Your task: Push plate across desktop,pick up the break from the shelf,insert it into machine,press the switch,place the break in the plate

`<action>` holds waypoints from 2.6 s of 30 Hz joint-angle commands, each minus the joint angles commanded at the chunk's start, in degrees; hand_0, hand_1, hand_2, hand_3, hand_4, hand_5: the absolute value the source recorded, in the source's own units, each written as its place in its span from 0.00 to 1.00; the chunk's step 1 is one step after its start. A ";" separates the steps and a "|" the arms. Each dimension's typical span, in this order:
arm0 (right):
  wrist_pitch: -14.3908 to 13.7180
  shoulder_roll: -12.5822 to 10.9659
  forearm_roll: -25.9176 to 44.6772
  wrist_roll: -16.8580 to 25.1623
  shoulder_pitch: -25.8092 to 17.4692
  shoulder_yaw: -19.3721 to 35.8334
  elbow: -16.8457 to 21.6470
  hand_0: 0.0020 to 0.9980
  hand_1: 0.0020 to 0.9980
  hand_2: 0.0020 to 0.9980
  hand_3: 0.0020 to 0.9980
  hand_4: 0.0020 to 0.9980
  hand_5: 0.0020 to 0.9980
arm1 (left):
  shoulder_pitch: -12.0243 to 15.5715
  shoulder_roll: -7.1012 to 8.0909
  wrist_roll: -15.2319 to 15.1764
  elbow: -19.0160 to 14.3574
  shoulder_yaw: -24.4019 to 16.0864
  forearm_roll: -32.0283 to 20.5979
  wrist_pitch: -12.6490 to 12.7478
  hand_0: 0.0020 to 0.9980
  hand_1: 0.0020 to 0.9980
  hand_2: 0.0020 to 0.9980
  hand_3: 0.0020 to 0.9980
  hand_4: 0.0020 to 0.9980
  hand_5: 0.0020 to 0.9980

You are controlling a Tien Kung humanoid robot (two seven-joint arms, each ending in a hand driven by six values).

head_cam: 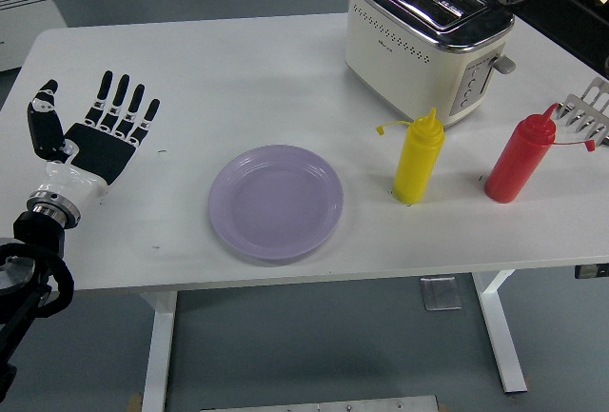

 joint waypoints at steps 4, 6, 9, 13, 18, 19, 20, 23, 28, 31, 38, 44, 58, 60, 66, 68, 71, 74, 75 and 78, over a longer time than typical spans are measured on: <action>0.80 -0.36 4.84 -1.58 -0.46 -1.21 3.83 0.32 0.43 0.46 0.44 0.34 0.00 | 0.05 -0.01 0.00 0.06 -0.09 0.04 -0.02 0.81 0.74 0.73 0.74 0.71 1.00; 1.03 -0.44 7.35 -2.22 -0.77 -1.94 5.08 0.32 0.43 0.46 0.44 0.34 0.00 | 0.07 -0.02 -0.01 0.13 -0.15 0.07 -0.03 0.81 0.74 0.73 0.74 0.71 1.00; 1.35 -0.52 11.12 -3.17 -1.50 -3.03 6.89 0.32 0.43 0.46 0.44 0.34 0.00 | 0.13 -0.05 0.00 0.30 -0.32 0.16 -0.06 0.81 0.74 0.73 0.74 0.71 1.00; 1.72 -0.43 15.64 -4.12 -2.61 -4.52 8.75 0.30 0.42 0.45 0.44 0.32 0.00 | 0.18 -0.09 0.03 0.36 -0.43 0.29 -0.09 0.81 0.74 0.73 0.74 0.71 1.00; 2.15 -0.16 19.99 -5.15 -3.89 -6.47 9.92 0.29 0.41 0.44 0.43 0.32 0.00 | 0.19 -0.12 0.01 0.39 -0.44 0.32 -0.08 0.81 0.74 0.73 0.74 0.71 1.00; 2.18 -0.05 20.78 -5.35 -4.16 -6.90 10.02 0.29 0.41 0.44 0.43 0.32 0.00 | 0.21 -0.12 0.00 0.40 -0.45 0.32 -0.08 0.81 0.74 0.73 0.74 0.71 1.00; 2.21 0.11 21.66 -5.62 -4.45 -7.39 10.06 0.29 0.41 0.44 0.43 0.32 0.00 | 0.22 -0.12 0.00 0.42 -0.45 0.32 -0.08 0.81 0.74 0.73 0.74 0.71 1.00; 2.06 0.63 23.65 -6.36 -5.12 -8.70 10.02 0.28 0.40 0.43 0.43 0.33 0.00 | 0.25 -0.15 -0.03 0.57 -0.46 0.36 -0.10 0.81 0.74 0.73 0.74 0.71 1.00; 1.16 1.75 24.40 -6.97 -6.32 -10.99 9.76 0.28 0.40 0.43 0.43 0.33 0.00 | 0.28 -0.28 -0.09 1.39 -0.54 0.58 -0.22 0.81 0.74 0.73 0.74 0.71 1.00; 0.67 2.34 24.54 -7.07 -6.78 -12.26 9.69 0.28 0.40 0.43 0.43 0.33 0.00 | 0.32 -0.32 -0.11 1.65 -0.58 0.69 -0.28 0.81 0.74 0.73 0.74 0.71 1.00; -0.41 4.16 25.23 -6.81 -7.56 -15.28 8.95 0.28 0.40 0.43 0.42 0.33 0.00 | 0.38 -0.36 -0.24 1.87 -0.82 0.93 -0.35 0.81 0.74 0.73 0.74 0.71 1.00; -1.16 5.35 27.42 -6.94 -7.82 -16.85 8.74 0.27 0.40 0.43 0.42 0.32 0.00 | 0.60 -0.39 -0.32 2.18 -1.36 1.23 -0.49 0.81 0.74 0.72 0.74 0.71 1.00; -3.11 8.19 32.40 -2.84 -8.12 -19.19 6.35 0.26 0.39 0.42 0.41 0.32 0.00 | 0.75 -0.49 -0.44 2.84 -2.07 1.70 -0.65 0.81 0.74 0.72 0.74 0.71 1.00; -3.38 8.51 32.94 -2.03 -8.12 -19.33 5.80 0.26 0.40 0.42 0.41 0.31 0.00 | 0.78 -0.52 -0.46 2.99 -2.14 1.76 -0.67 0.81 0.74 0.72 0.74 0.71 1.00; -3.79 9.22 33.78 -0.76 -8.20 -19.86 4.58 0.26 0.40 0.43 0.42 0.30 0.00 | 0.79 -0.54 -0.53 3.20 -2.26 1.79 -0.64 0.81 0.74 0.72 0.74 0.71 1.00; -3.93 9.42 34.13 -0.36 -8.29 -20.14 4.23 0.26 0.40 0.43 0.42 0.30 0.00 | 0.78 -0.54 -0.55 3.21 -2.29 1.81 -0.63 0.81 0.74 0.72 0.74 0.71 1.00; -4.23 9.82 34.71 0.12 -8.50 -20.68 3.75 0.26 0.41 0.45 0.43 0.28 0.00 | 0.78 -0.56 -0.59 3.29 -2.36 1.82 -0.61 0.81 0.74 0.72 0.74 0.71 1.00; -4.52 10.19 35.29 0.27 -8.74 -21.18 3.48 0.26 0.41 0.45 0.43 0.28 0.00 | 0.77 -0.57 -0.62 3.40 -2.38 1.86 -0.59 0.81 0.74 0.72 0.74 0.71 1.00; -4.60 10.27 35.42 0.30 -8.79 -21.28 3.43 0.26 0.41 0.45 0.43 0.28 0.00 | 0.77 -0.57 -0.62 3.43 -2.38 1.87 -0.58 0.81 0.74 0.72 0.74 0.71 1.00; -4.73 10.51 35.74 0.39 -8.97 -21.38 3.09 0.26 0.41 0.45 0.43 0.28 0.00 | 0.77 -0.58 -0.67 3.55 -2.44 1.89 -0.56 0.81 0.74 0.72 0.74 0.72 1.00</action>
